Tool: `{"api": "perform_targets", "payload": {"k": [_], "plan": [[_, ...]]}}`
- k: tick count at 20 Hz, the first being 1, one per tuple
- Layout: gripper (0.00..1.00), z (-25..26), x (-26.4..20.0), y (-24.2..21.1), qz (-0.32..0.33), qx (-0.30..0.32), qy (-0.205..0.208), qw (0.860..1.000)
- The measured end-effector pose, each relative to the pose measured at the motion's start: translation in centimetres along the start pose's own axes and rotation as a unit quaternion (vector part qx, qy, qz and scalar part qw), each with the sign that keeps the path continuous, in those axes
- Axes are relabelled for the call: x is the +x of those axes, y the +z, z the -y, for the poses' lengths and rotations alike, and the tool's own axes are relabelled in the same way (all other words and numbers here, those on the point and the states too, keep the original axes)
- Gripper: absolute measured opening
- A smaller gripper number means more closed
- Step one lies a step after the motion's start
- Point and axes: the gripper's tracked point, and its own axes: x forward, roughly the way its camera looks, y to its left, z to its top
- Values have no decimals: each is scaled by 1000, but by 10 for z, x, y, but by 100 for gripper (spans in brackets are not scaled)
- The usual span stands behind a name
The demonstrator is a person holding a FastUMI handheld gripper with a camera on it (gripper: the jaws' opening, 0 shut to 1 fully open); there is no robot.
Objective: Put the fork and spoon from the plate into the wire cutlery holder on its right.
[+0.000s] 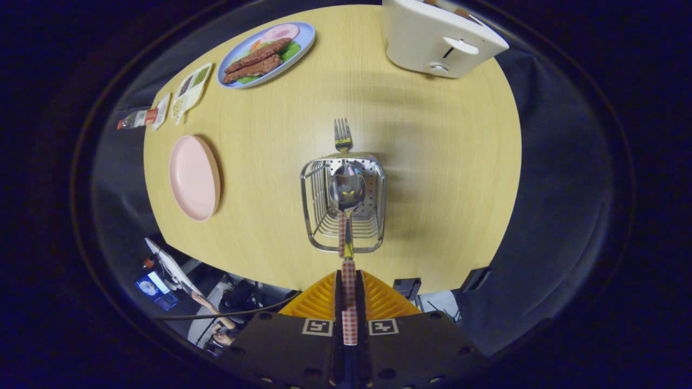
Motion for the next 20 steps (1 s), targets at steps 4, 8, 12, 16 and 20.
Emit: {"api": "perform_targets", "payload": {"k": [4,8,12,16,20], "plan": [[12,-11,-6,3,17,-7,15,1000],[21,-17,-18,7,62,-25,22,997],[40,-23,-38,12,118,-29,31,992],[68,-41,-71,20,214,-47,43,975],[90,-69,-101,14,292,-61,42,954]]}}
